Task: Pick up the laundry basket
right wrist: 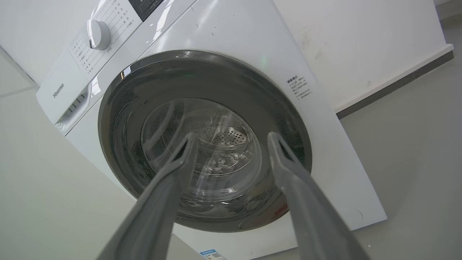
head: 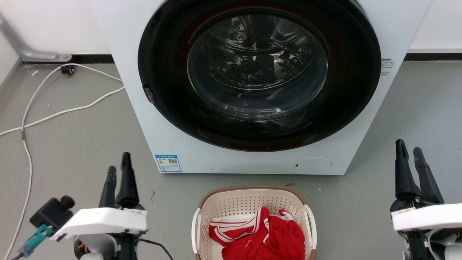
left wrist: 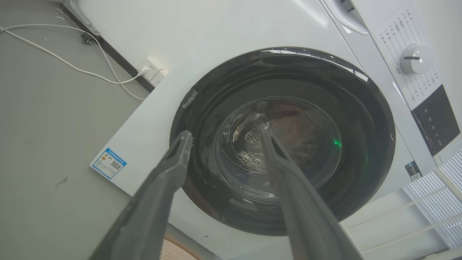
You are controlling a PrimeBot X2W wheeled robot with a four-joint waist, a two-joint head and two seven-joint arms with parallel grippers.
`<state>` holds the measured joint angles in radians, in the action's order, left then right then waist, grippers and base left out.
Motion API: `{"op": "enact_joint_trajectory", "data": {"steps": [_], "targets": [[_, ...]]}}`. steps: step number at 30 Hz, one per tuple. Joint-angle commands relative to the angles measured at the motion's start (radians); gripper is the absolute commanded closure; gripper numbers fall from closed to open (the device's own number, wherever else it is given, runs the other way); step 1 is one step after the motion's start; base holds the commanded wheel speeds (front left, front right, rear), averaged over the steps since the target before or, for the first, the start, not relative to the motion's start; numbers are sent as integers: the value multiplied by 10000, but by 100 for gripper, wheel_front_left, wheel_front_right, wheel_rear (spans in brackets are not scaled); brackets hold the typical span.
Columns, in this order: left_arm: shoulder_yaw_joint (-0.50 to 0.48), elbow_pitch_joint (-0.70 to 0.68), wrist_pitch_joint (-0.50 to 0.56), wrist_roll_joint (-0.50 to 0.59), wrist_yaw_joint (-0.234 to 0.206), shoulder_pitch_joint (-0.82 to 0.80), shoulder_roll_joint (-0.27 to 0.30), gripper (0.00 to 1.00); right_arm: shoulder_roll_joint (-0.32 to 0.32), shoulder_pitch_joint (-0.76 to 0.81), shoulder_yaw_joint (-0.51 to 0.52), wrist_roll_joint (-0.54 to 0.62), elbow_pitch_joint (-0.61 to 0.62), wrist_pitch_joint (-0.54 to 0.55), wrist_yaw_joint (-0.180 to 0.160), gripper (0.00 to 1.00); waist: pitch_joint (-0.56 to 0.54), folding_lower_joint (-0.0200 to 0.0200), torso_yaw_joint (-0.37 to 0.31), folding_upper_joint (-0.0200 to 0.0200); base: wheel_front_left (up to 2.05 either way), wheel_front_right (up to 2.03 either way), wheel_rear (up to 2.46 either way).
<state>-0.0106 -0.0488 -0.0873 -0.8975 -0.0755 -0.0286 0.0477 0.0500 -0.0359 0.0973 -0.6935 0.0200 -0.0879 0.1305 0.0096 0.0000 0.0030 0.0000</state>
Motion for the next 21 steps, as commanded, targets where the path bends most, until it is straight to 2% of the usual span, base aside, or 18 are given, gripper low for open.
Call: {"op": "enact_joint_trajectory", "data": {"steps": [1, 7, 11, 17, 21], "targets": [[219, -271, -114, 480, -38, -15, 31, 0, 26, -22, -101, 531, 318, -116, 3, 0, 6, 0, -6, 0, 0, 0, 0], [576, -419, -298, 1720, 196, 100, 31, 0, 24, 172, -497, 1999, 560, -293, 2, 0, 17, 0, -19, 0, 0, 0, 0], [825, -520, -418, 2704, 218, 148, 32, 0, 23, 306, -481, 2563, 584, -403, 2, 0, 20, 0, -21, 0, 0, 0, 0], [1254, -562, -579, 4040, -114, 162, 111, 0, 21, 428, -481, 3142, 399, -569, 2, 0, 22, 0, -21, 0, 0, 0, 0], [1583, -540, -683, 4482, -324, 185, 224, 0, 20, 495, -456, 3480, 259, -673, 2, 0, 19, 0, -26, 0, 0, 0, 0]]}}
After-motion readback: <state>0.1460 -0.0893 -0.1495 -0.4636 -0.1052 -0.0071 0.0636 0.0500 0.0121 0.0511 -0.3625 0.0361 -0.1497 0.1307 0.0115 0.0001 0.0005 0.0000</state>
